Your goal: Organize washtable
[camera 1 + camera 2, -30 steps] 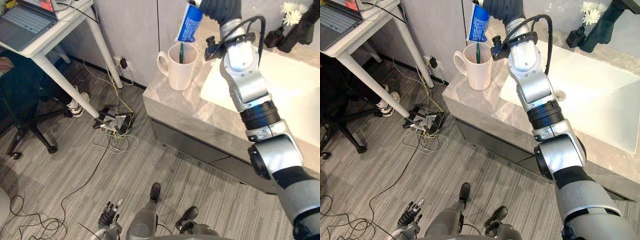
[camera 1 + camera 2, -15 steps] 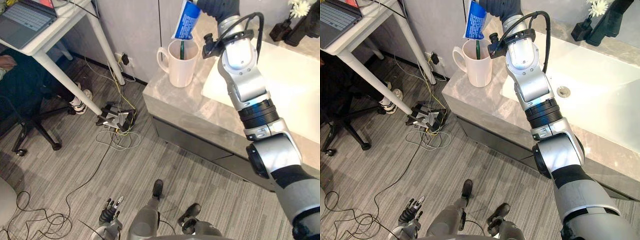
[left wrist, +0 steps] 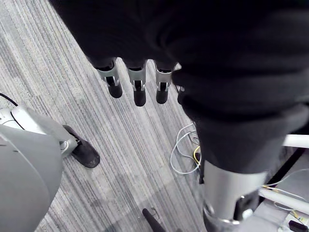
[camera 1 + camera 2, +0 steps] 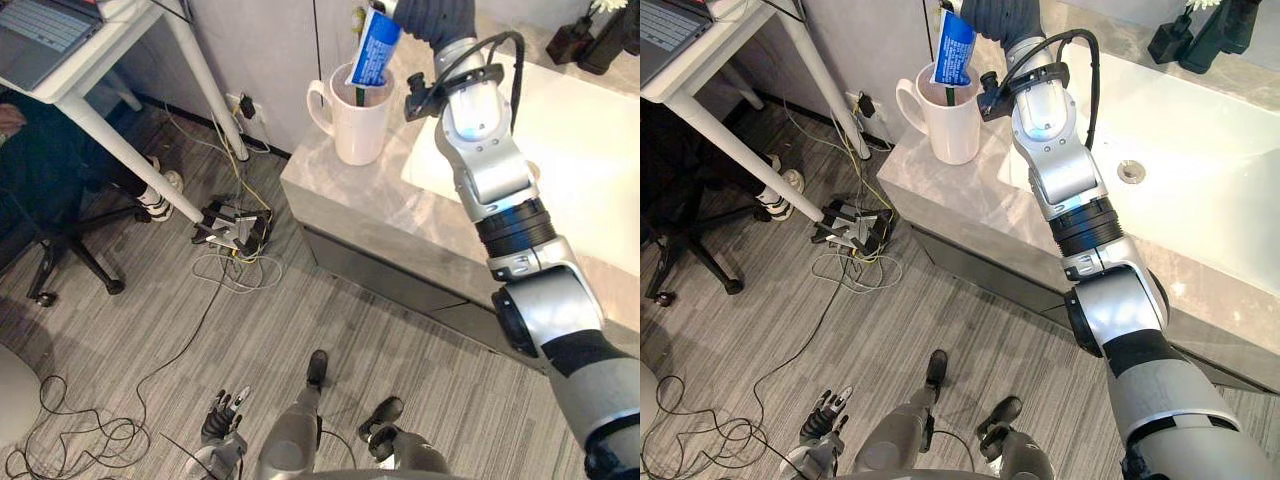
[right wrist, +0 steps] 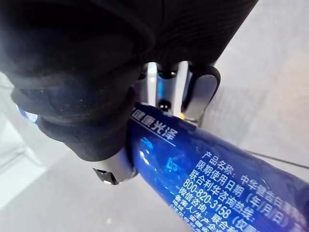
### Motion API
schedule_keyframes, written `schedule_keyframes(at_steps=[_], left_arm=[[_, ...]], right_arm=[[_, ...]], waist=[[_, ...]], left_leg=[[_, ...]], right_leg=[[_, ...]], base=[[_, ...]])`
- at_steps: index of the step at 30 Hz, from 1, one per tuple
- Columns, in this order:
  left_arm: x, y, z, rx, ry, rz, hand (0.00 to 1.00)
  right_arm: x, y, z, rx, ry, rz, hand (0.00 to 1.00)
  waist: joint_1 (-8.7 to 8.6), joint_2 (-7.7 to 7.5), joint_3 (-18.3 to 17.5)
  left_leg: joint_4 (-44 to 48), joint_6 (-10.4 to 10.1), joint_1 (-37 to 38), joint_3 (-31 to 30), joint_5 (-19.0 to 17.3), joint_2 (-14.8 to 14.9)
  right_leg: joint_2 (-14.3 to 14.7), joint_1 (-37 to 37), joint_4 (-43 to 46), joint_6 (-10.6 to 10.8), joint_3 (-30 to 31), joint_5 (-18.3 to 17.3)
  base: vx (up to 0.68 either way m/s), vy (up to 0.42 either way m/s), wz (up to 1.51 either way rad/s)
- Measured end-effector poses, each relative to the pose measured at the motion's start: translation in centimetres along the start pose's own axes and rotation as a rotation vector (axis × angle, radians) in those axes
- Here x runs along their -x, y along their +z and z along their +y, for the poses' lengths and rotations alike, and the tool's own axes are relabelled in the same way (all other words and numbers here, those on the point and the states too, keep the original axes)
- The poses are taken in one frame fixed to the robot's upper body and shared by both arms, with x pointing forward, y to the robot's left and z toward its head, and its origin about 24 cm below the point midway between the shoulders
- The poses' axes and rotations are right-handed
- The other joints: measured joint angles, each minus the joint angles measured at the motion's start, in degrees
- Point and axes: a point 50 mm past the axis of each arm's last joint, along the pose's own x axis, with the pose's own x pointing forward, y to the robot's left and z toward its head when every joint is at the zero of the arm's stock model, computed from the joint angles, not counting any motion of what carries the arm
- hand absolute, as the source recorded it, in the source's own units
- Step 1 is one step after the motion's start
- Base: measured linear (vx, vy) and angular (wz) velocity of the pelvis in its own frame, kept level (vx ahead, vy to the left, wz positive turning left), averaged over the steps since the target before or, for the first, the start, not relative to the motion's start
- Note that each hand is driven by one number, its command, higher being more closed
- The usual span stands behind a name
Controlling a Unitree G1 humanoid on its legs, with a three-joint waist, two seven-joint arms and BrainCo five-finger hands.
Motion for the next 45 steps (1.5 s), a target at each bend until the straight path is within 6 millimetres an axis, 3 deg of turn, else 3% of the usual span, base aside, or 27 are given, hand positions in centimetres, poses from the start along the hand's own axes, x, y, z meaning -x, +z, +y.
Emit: schedule_keyframes(at_steps=[15, 34, 42, 43, 45], left_arm=[[0.0, 0.1, 0.0, 0.000, -0.001, -0.003, 0.00], [0.0, 0.1, 0.0, 0.000, -0.002, -0.006, 0.00], [0.0, 0.2, 0.1, -0.004, 0.000, -0.009, 0.00], [0.0, 0.3, 0.1, 0.004, 0.001, -0.010, 0.00], [0.0, 0.3, 0.2, 0.012, 0.003, -0.010, 0.00]], right_arm=[[1.0, -1.2, 1.5, 0.023, 0.054, 0.037, 1.00], [1.5, -1.7, 1.5, 0.049, 0.060, 0.043, 1.00], [1.7, -1.7, 1.6, 0.084, 0.063, 0.023, 1.00], [1.7, -1.7, 1.6, 0.087, 0.064, 0.022, 0.00], [1.7, -1.7, 1.6, 0.101, 0.064, 0.020, 0.00]], waist=[[-0.01, -0.01, 0.5], [-0.11, -0.22, 0.7], [-0.13, -1.32, 1.3], [-0.15, -1.32, 1.3], [-0.24, -1.32, 1.3]], left_leg=[[0.0, -0.3, -0.3, -0.4, 0.2, -0.1], [0.0, -0.8, -1.3, -1.4, 0.6, -0.4], [0.0, -0.9, -1.2, -1.1, 0.7, -0.3], [0.0, -0.9, -1.2, -1.1, 0.7, -0.4], [0.0, -0.9, -1.1, -1.1, 0.7, -0.4]], right_leg=[[-0.8, -0.9, 2.4, -0.1, -0.3, -1.4], [-1.9, -2.0, 4.8, -0.1, -1.3, -2.7], [-2.2, -2.8, 6.0, -0.4, -0.4, -2.9], [-2.3, -2.9, 6.3, -0.4, -0.3, -3.0], [-2.4, -2.9, 6.3, -0.4, -0.3, -3.0]], base=[[0.00, -0.015, 0.02], [-0.01, -0.032, 0.03], [-0.03, -0.047, -0.04], [-0.02, -0.034, -0.02], [-0.02, -0.044, -0.01]])
